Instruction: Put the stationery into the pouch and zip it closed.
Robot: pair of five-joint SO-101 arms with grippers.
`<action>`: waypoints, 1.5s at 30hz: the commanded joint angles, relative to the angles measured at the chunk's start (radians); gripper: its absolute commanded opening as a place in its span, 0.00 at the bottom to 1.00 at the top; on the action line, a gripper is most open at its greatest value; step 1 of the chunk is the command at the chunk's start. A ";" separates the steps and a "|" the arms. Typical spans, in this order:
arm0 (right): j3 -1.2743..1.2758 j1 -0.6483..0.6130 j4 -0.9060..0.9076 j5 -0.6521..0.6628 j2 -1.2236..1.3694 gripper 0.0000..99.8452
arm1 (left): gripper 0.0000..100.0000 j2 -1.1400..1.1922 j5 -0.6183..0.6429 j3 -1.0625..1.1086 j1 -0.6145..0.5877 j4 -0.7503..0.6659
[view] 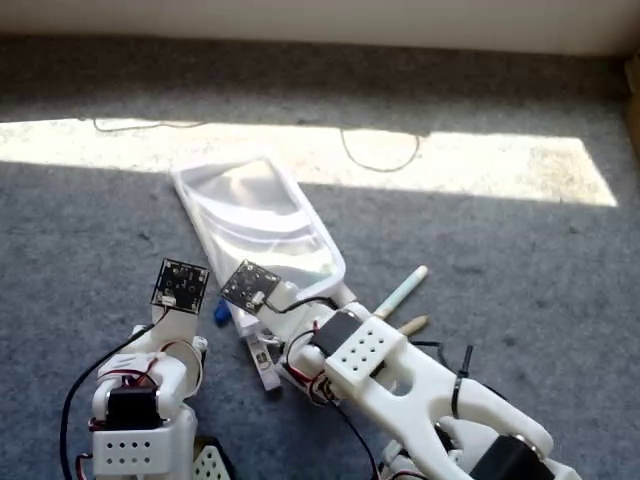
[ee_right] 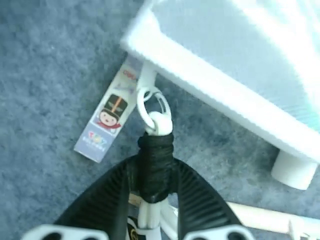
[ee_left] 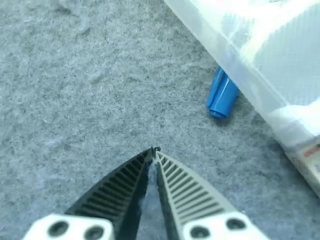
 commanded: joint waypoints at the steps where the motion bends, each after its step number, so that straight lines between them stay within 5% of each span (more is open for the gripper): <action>1: -0.058 0.021 0.038 -0.023 -0.119 0.01 | 0.01 -0.013 -0.006 0.019 0.013 0.002; 45: -0.239 0.101 0.045 -0.137 -0.280 0.01 | 0.01 -0.015 -0.011 -0.088 0.008 0.002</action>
